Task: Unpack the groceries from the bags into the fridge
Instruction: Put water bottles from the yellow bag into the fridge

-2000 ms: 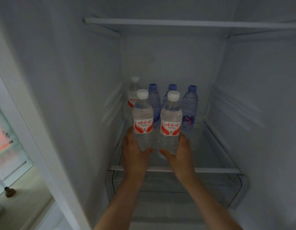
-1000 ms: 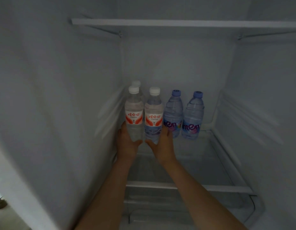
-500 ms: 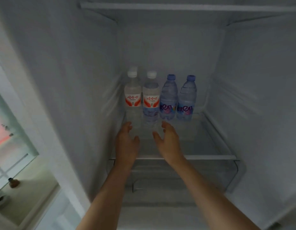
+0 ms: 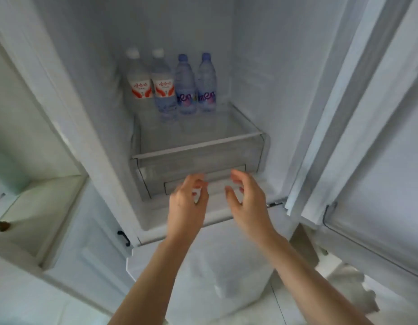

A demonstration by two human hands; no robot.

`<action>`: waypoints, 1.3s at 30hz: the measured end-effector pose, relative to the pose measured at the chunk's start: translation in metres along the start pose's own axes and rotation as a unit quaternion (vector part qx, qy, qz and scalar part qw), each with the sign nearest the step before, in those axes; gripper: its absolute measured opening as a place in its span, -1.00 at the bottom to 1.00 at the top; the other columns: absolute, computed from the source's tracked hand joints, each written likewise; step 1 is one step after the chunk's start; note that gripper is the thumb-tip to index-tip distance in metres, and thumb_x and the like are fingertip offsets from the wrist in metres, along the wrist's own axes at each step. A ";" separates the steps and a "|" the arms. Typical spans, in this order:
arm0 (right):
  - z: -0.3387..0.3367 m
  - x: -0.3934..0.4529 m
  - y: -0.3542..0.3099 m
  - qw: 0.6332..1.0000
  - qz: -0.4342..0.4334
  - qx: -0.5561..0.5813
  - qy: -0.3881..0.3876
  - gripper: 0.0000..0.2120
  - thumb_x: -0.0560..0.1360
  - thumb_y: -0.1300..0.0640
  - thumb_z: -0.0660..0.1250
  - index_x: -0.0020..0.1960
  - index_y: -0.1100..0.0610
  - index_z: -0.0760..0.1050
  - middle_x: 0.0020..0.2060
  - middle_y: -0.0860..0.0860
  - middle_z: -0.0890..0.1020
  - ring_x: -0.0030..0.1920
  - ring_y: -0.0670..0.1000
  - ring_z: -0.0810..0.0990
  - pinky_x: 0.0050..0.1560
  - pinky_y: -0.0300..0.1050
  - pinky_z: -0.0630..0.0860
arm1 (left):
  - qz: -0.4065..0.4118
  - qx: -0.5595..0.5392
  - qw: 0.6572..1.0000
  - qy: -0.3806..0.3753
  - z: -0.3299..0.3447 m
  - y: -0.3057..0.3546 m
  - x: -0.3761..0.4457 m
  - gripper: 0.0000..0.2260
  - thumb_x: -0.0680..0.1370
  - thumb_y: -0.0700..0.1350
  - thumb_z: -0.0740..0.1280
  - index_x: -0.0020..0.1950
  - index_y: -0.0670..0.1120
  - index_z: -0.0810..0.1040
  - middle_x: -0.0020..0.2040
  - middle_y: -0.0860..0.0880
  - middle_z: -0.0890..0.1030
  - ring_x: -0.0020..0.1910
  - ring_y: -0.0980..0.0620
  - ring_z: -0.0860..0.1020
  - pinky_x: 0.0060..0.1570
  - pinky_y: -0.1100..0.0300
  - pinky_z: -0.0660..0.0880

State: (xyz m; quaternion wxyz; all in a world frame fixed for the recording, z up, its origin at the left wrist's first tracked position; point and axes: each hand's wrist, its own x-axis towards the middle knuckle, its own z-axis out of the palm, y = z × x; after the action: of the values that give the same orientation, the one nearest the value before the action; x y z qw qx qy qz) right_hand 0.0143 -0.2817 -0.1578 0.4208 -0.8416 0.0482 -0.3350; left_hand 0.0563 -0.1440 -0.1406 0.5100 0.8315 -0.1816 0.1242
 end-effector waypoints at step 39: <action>-0.503 -0.631 0.069 0.818 0.502 -0.199 0.196 -0.70 0.51 0.18 0.33 0.24 0.12 0.48 0.03 -0.06 0.60 0.05 -0.08 0.57 0.11 -0.24 0.42 | 0.121 -0.012 0.793 -0.596 0.310 0.236 -0.597 -0.80 0.53 -0.16 0.31 0.13 0.06 0.54 -0.17 0.11 0.63 -0.14 0.16 0.58 -0.07 0.11 0.55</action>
State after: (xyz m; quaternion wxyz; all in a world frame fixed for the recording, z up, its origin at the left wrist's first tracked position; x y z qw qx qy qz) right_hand -0.7625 -0.4366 -0.3277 0.3359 -0.6827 0.6113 -0.2180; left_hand -0.5771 -0.4139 -0.3243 0.2910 0.7057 -0.5508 -0.3376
